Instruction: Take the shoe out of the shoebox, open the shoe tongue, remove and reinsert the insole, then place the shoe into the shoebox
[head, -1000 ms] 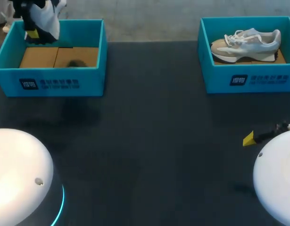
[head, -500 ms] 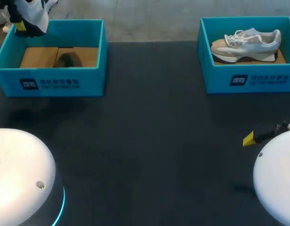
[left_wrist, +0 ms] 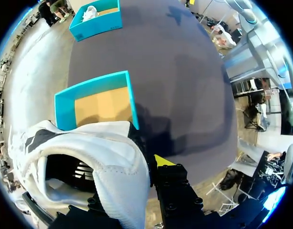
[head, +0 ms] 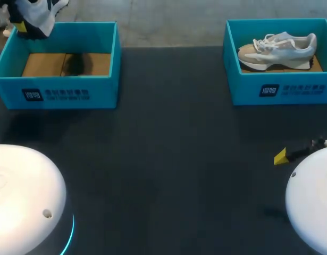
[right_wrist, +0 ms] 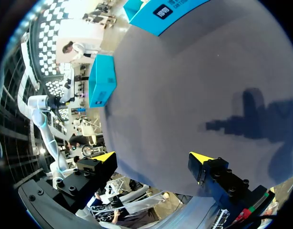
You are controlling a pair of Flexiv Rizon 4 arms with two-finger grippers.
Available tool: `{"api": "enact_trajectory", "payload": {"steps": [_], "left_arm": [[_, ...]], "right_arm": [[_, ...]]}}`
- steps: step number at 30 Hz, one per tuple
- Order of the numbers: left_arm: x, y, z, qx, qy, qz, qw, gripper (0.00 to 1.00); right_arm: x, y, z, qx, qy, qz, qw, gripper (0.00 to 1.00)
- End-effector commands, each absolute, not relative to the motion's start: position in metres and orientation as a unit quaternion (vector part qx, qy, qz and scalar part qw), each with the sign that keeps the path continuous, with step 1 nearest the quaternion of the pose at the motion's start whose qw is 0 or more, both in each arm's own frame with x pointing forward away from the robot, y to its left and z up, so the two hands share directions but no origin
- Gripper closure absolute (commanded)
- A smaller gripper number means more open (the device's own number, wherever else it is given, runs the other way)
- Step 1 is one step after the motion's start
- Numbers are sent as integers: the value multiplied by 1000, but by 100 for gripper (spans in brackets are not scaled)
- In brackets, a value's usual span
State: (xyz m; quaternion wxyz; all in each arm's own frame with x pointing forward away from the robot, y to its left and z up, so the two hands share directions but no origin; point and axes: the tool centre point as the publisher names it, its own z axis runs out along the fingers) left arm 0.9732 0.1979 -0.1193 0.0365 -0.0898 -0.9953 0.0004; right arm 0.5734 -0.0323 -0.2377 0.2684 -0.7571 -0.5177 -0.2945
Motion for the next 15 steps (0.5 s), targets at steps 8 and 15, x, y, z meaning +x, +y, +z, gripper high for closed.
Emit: {"api": "enact_trajectory", "payload": {"steps": [8,15], "left_arm": [[976,198,-116,-91,-995,0,40,100],[991,215,-122,-120,-992,-1,44,100]], "right_arm": [[567,-32,-234,-759,-516,-295,264,0],[567,-32,-234,-759,-516,-295,264,0]]}}
